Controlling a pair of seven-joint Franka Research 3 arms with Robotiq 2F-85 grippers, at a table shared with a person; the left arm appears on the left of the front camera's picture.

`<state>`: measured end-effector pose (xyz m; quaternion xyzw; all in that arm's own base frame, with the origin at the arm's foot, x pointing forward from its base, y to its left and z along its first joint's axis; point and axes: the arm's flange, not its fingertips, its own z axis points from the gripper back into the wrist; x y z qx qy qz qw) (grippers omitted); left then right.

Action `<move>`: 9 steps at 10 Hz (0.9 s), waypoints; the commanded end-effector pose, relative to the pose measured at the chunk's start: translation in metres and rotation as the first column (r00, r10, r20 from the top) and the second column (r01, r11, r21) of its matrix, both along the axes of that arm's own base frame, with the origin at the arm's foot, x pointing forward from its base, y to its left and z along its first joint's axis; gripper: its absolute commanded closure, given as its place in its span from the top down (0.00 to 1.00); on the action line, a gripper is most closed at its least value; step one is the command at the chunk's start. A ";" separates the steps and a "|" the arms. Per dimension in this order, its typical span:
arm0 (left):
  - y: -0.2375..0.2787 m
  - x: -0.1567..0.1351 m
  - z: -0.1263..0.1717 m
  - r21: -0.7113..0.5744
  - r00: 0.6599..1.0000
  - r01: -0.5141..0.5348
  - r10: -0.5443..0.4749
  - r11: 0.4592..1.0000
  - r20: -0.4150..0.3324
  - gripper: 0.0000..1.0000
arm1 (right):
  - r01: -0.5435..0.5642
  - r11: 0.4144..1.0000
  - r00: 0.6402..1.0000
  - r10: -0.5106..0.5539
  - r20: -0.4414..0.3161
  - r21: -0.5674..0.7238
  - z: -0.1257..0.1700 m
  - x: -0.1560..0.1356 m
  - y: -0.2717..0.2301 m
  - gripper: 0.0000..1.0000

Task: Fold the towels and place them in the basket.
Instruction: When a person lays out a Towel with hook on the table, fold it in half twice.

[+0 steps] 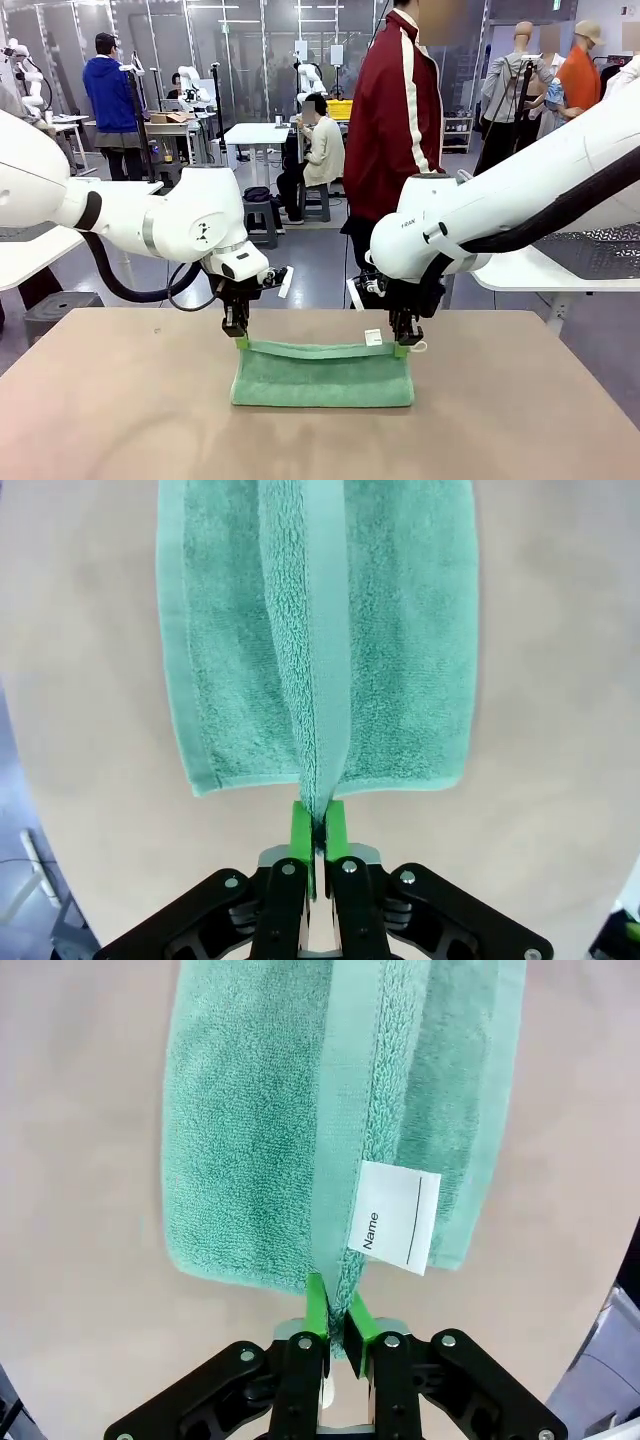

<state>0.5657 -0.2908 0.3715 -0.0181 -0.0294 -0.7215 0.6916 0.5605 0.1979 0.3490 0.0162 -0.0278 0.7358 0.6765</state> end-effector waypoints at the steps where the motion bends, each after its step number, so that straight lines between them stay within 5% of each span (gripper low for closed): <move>1: -0.001 0.023 -0.001 0.032 0.999 0.013 -0.011 0.999 -0.043 0.06 | -0.030 0.999 0.999 0.030 -0.018 -0.014 -0.004 0.023 -0.003 0.07; 9: 0.020 0.062 -0.043 0.028 0.996 -0.016 0.018 0.999 -0.084 0.06 | -0.066 0.998 0.998 0.066 -0.023 -0.013 -0.046 0.065 -0.005 0.07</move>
